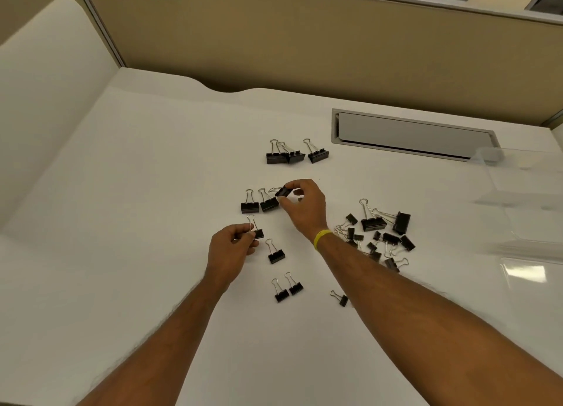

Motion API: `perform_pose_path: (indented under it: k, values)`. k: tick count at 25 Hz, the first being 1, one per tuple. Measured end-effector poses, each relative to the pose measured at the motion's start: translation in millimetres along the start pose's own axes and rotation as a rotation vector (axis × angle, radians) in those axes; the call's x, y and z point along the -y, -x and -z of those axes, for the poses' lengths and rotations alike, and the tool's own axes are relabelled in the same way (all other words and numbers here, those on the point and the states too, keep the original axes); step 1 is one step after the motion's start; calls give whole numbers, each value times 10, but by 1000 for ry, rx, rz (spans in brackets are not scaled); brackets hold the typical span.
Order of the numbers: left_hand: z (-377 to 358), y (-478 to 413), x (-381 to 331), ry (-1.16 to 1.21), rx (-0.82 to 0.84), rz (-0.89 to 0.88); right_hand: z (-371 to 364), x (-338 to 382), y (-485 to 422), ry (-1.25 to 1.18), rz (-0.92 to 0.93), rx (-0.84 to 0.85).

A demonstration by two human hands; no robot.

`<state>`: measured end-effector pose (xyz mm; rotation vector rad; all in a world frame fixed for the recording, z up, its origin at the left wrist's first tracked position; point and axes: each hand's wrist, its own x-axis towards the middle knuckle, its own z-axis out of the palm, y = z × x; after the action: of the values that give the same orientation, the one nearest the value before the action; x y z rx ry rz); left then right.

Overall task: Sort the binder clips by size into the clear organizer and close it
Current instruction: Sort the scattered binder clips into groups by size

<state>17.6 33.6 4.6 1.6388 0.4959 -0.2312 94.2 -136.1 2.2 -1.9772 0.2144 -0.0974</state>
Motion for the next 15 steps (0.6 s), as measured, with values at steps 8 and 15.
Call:
perform_pose_path:
  k: [8,15]
  values:
    - [115,-80,144,-72,9,2,-11,-121,-8,95,-44,53]
    - [65,20,134,-229,30,-41,251,-186,217,140,-41,46]
